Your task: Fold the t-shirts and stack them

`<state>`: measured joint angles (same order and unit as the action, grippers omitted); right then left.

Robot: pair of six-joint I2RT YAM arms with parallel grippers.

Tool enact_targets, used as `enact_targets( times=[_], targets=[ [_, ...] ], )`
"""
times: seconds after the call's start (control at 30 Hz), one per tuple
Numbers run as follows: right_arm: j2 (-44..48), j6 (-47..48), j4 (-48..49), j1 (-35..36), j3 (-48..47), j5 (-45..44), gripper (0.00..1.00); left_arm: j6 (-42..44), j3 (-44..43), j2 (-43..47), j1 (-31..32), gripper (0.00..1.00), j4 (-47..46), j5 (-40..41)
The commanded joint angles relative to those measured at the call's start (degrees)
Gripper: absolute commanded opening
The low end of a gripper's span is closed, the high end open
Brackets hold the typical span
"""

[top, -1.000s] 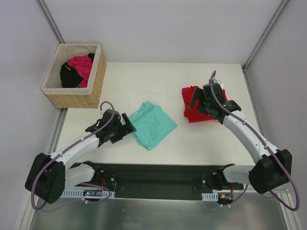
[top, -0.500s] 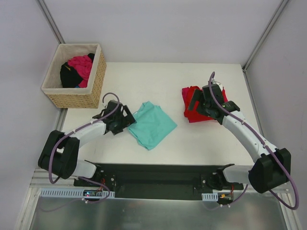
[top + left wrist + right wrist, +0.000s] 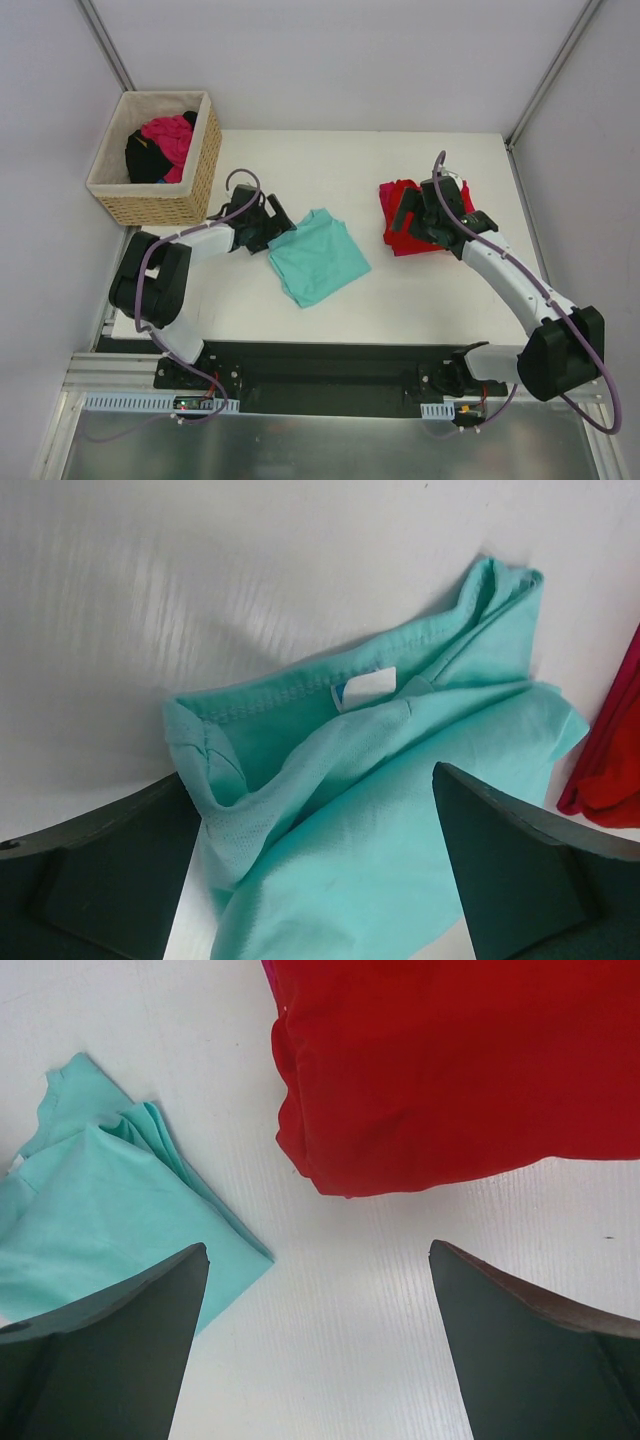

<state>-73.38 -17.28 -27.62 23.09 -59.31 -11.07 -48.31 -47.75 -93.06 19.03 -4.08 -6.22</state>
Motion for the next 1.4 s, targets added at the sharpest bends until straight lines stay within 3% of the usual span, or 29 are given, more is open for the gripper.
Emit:
enact_targets(
  times=[0.0, 0.3, 0.43, 0.53, 0.77, 0.93, 1.13, 1.27, 1.37],
  targets=[
    [-0.1, 0.7, 1.1, 0.3, 0.3, 0.4, 0.97, 2.0, -6.3, -5.3, -1.6, 0.96, -0.2, -2.5],
    [-0.5, 0.8, 1.0, 0.3, 0.2, 0.3, 0.97, 2.9, -22.8, -17.2, -5.1, 0.94, 1.4, -7.6],
    [-0.5, 0.8, 0.6, 0.4, 0.0, 0.8, 0.97, 4.8, -27.3, -17.6, -6.4, 0.93, 4.0, -9.2],
    [0.6, 0.8, 0.5, 0.5, 0.2, 0.6, 0.97, 6.0, -22.1, -10.5, -6.3, 0.92, 5.3, -10.1],
    [1.8, 0.4, 1.2, 0.9, 0.3, 1.8, 0.97, -0.3, 7.2, 14.3, -4.9, 0.93, 5.2, -9.8],
    [2.5, 0.4, 1.3, 1.5, 0.6, 1.9, 0.97, -2.6, 20.0, 26.1, -4.4, 0.93, 5.4, -12.5],
    [4.1, 0.4, 1.2, 1.8, 1.3, 1.3, 0.96, -4.4, 26.2, 34.5, -2.4, 0.94, 5.1, -10.3],
    [4.0, 0.4, 0.9, 2.0, 1.0, 1.5, 0.97, -4.2, 26.4, 33.6, -2.2, 0.95, 4.3, -11.0],
    [3.8, 0.4, 0.7, 2.2, 1.0, 1.4, 0.97, -4.1, 27.4, 30.8, -1.7, 0.95, -2.0, -12.8]
  ],
)
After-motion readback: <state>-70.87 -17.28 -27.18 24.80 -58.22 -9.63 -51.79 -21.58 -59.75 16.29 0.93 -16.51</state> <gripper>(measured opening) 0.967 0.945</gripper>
